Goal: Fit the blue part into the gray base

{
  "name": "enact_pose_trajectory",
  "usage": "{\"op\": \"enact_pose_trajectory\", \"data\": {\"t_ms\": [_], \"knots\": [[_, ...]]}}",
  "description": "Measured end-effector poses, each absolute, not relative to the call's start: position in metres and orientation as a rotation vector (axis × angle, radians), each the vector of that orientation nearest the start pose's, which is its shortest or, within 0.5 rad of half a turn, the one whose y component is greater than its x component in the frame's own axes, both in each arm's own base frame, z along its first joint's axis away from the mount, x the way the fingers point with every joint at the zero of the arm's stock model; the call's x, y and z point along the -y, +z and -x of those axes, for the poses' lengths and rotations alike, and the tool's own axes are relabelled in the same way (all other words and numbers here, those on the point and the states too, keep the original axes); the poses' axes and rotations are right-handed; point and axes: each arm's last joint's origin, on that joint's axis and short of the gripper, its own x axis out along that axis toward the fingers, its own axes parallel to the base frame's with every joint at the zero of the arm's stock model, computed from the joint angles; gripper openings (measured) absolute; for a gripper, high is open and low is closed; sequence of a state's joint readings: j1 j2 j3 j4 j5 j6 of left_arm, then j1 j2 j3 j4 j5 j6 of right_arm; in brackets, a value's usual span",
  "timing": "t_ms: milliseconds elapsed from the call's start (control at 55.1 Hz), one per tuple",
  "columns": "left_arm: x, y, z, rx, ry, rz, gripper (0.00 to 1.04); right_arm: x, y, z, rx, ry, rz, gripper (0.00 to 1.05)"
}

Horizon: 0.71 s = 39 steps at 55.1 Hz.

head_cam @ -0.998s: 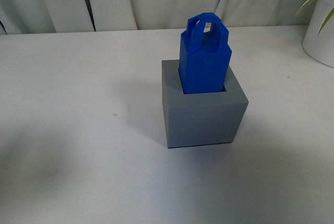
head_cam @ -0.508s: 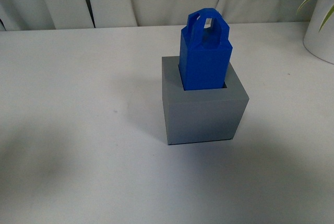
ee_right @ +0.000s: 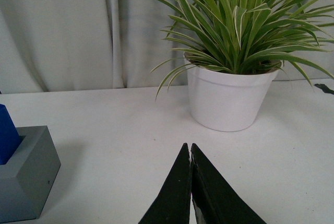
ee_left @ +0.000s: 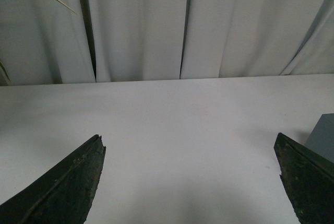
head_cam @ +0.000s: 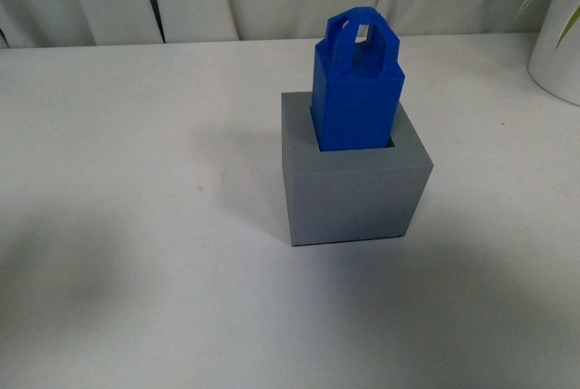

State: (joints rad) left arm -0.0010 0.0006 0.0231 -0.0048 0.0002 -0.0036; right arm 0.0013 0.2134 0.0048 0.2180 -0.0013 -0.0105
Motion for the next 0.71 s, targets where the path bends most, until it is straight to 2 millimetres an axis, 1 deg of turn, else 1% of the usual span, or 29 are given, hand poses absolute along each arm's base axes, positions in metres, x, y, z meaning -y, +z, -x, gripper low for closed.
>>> {"op": "enact_pose_trajectory", "data": {"t_ms": [182,254,309,399,490,545,599,653,708], "knots": [[0.000,0.171,-0.096,0.018,-0.001,0.004,0.99,0.000,0.168,-0.108,0.009,0.003,0.010,0.02],[0.000,0.171,-0.096,0.018,-0.001,0.004,0.99,0.000,0.163,-0.100,-0.026,0.004,0.010,0.02],[0.000,0.171,-0.096,0.018,-0.001,0.004,0.99,0.000,0.166,-0.098,0.007,0.004,0.010,0.02],[0.000,0.171,-0.096,0.018,-0.001,0.004,0.99,0.000,0.165,-0.098,0.003,0.003,0.011,0.02],[0.000,0.171,-0.096,0.018,-0.001,0.004,0.99,0.000,0.165,-0.098,0.003,0.004,0.011,0.14],[0.000,0.171,-0.096,0.018,-0.001,0.004,0.99,0.000,0.165,-0.098,0.004,0.004,0.011,0.25],[0.000,0.171,-0.096,0.018,-0.001,0.004,0.99,0.000,0.165,-0.098,0.004,0.003,0.011,0.32],[0.000,0.171,-0.096,0.018,-0.001,0.004,0.99,0.000,0.165,-0.098,0.004,0.003,0.011,0.43],[0.000,0.171,-0.096,0.018,-0.001,0.004,0.99,0.000,0.165,-0.098,0.004,0.003,0.011,0.50]]}}
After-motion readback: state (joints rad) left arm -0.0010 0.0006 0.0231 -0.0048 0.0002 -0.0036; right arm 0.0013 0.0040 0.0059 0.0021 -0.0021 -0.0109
